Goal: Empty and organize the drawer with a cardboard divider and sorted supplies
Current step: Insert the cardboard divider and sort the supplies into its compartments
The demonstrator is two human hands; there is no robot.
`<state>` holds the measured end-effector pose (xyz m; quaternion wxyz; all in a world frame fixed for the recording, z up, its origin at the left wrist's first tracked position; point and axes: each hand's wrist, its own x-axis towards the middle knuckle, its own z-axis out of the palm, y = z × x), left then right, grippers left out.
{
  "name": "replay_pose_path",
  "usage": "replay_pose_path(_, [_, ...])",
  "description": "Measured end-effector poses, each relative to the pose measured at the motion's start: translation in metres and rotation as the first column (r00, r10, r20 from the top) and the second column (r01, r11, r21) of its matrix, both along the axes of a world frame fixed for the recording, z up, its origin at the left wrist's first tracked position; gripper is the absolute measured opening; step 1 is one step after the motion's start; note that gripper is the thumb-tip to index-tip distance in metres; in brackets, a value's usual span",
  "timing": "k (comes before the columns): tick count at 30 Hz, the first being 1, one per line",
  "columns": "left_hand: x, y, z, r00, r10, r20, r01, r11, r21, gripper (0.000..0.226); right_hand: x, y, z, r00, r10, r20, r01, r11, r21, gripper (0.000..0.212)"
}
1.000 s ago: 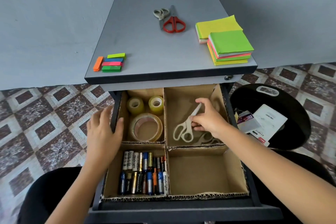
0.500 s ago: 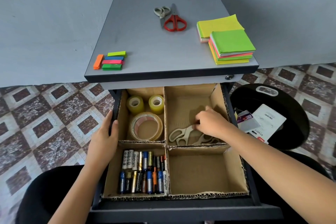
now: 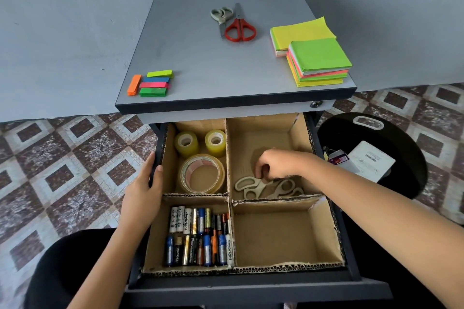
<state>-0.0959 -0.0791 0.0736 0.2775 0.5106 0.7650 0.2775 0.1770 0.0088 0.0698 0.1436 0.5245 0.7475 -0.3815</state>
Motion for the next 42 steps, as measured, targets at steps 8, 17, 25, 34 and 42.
replay_pose_path(8, [0.001,0.0,0.0,1.0,-0.006,0.011,0.006,1.0,0.013,0.049,0.0,-0.001,0.001,0.999,0.046,-0.017,-0.047,0.998,-0.032,0.026])
replay_pose_path(17, [0.0,0.0,0.002,1.0,-0.009,0.011,0.009,1.0,0.008,0.049,0.002,-0.004,0.0,0.998,0.051,-0.027,-0.051,0.999,-0.016,0.024])
replay_pose_path(25, [0.002,-0.001,0.005,1.0,-0.003,0.031,0.003,1.0,0.019,0.049,0.005,-0.004,-0.003,0.993,0.117,-0.001,-0.117,0.992,0.057,0.026])
replay_pose_path(34, [0.003,-0.002,0.006,1.0,-0.011,0.027,0.01,1.0,0.025,0.049,0.002,0.003,-0.005,0.985,0.172,0.033,-0.174,0.98,0.097,0.03])
replay_pose_path(42, [0.0,-0.001,0.004,1.0,-0.013,0.028,0.013,1.0,0.024,0.05,0.005,0.004,-0.005,0.985,0.171,0.022,-0.172,0.984,0.052,0.031])
